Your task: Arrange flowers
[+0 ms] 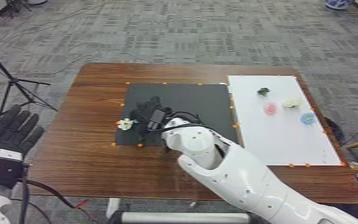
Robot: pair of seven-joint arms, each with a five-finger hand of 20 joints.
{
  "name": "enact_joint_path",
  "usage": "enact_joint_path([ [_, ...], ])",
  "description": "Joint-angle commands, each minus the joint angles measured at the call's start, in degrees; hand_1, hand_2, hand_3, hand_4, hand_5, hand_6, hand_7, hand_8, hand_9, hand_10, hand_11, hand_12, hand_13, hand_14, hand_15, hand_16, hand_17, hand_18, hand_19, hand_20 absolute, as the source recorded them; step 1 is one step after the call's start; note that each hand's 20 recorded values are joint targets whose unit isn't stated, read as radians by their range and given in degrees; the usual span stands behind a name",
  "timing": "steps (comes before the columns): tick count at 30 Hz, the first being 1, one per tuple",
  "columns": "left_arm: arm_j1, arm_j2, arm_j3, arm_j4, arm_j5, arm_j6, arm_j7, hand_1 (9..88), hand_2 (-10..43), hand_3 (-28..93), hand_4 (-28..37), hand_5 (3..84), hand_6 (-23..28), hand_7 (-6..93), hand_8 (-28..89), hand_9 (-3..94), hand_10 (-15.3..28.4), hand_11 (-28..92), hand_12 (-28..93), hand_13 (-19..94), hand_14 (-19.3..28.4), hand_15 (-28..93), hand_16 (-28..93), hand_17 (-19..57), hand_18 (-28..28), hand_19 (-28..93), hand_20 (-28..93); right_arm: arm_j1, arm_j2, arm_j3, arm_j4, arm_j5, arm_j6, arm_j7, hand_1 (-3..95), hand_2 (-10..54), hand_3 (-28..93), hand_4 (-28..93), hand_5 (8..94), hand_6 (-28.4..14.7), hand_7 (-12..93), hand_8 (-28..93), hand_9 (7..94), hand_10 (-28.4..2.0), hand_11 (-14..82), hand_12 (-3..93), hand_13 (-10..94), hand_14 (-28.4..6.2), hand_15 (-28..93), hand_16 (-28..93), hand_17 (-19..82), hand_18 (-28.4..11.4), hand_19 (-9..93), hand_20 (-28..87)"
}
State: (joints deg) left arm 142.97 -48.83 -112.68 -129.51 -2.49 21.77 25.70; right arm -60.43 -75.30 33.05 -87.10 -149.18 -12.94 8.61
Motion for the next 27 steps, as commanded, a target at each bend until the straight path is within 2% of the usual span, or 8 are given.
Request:
enact_joint_path([
  [1, 0.92, -0.75, -0.59, -0.68, 0.24, 0.11, -0.20, 23.0, 20.4, 67, -28.3, 38.6, 8.6, 12.8, -7, 33.8, 14.3, 20, 14, 24, 13.4, 29, -3, -3.4, 10.5, 19, 13, 0.74, -2.18, 1.58, 1.34, -1.60, -1.57, 0.47, 37.4, 2.2, 79, -27, 48.9, -0.7, 15, -13, 34.7, -19.6, 12.0, 15.2, 45, -17.1, 82, 20, 19, -24.1, 71, 38],
  [10, 1.30, -0.96, -0.38, -0.82, 0.13, 0.13, -0.08, 22.9, 20.4, 67, -28.3, 38.6, 8.7, 12.7, -7, 33.8, 14.3, 20, 14, 24, 13.4, 29, -3, -3.5, 10.5, 19, 13, 0.67, -1.69, 1.34, 0.38, 0.86, -0.25, 2.10, 37.0, 1.7, 79, -27, 47.6, -4.5, 13, -12, 35.9, -20.3, 12.4, 14.8, 47, -17.1, 81, 20, 20, -24.8, 72, 38],
  [14, 1.36, -1.05, -0.46, -0.79, 0.02, 0.19, 0.00, 23.1, 20.4, 67, -28.3, 38.6, 8.7, 12.6, -7, 33.8, 14.3, 20, 14, 24, 13.4, 29, -3, -3.5, 10.6, 19, 13, 0.01, -0.62, 1.94, -1.68, 3.26, 0.94, 2.39, 38.0, 0.0, 79, -27, 47.9, -1.8, 15, -12, 36.5, -20.1, 12.8, 14.8, 47, -16.8, 81, 20, 20, -24.7, 72, 38],
  [16, 2.11, -1.00, -0.75, -1.11, -0.10, 0.14, 0.41, 23.1, 20.4, 67, -28.3, 38.6, 8.7, 12.6, -7, 33.8, 14.3, 20, 14, 24, 13.5, 29, -3, -3.5, 10.6, 19, 13, -0.38, 0.37, 2.41, -3.36, 4.54, 2.35, 3.55, 38.7, -1.2, 79, -26, 48.5, -0.4, 16, -12, 37.1, -20.0, 13.0, 14.8, 47, -16.6, 81, 20, 20, -24.7, 72, 38],
  [18, 2.18, -1.19, -0.82, -1.05, -0.22, -0.07, 0.43, 23.1, 20.4, 67, -28.3, 38.6, 8.7, 12.7, -7, 33.8, 14.3, 20, 14, 24, 13.5, 29, -3, -3.4, 10.5, 19, 13, -1.08, 1.38, 3.99, -5.37, 5.96, 2.41, 4.59, 39.0, -1.9, 80, -26, 48.3, -0.3, 16, -13, 37.5, -20.0, 13.1, 14.8, 48, -16.7, 81, 21, 21, -24.8, 73, 38],
  [21, 2.88, -1.64, -1.37, -1.41, -0.04, -0.30, 0.53, 23.0, 20.4, 67, -28.3, 38.6, 8.6, 12.7, -7, 33.8, 14.3, 20, 14, 24, 13.5, 29, -3, -3.4, 10.5, 19, 13, -3.15, 4.82, 7.53, -10.78, 10.48, 3.77, 7.17, 39.2, -3.0, 80, -26, 47.1, -0.9, 16, -13, 37.6, -20.2, 13.0, 14.9, 48, -16.8, 81, 21, 21, -24.8, 73, 38],
  [24, 4.01, -2.10, -2.37, -1.75, -0.28, -0.48, 1.36, 23.1, 20.4, 67, -28.3, 38.6, 8.6, 12.7, -7, 33.8, 14.3, 20, 14, 24, 13.5, 29, -3, -3.5, 10.5, 19, 13, -5.86, 9.72, 12.02, -16.26, 11.75, 6.69, 10.12, 38.2, -4.3, 80, -25, 45.2, -2.4, 16, -13, 37.7, -20.6, 13.1, 15.0, 48, -16.9, 81, 21, 21, -25.0, 73, 38],
  [27, 3.48, -2.49, -3.04, -1.58, 0.21, -0.30, 0.71, 23.1, 20.3, 67, -28.3, 38.6, 8.6, 12.7, -7, 33.8, 14.2, 20, 14, 24, 13.5, 29, -3, -3.5, 10.6, 19, 13, -8.86, 13.34, 19.37, -18.54, 12.63, 6.08, 11.63, 37.6, -4.8, 80, -25, 44.0, -3.8, 15, -12, 39.1, -20.9, 13.3, 15.2, 49, -17.1, 80, 22, 21, -25.3, 73, 38],
])
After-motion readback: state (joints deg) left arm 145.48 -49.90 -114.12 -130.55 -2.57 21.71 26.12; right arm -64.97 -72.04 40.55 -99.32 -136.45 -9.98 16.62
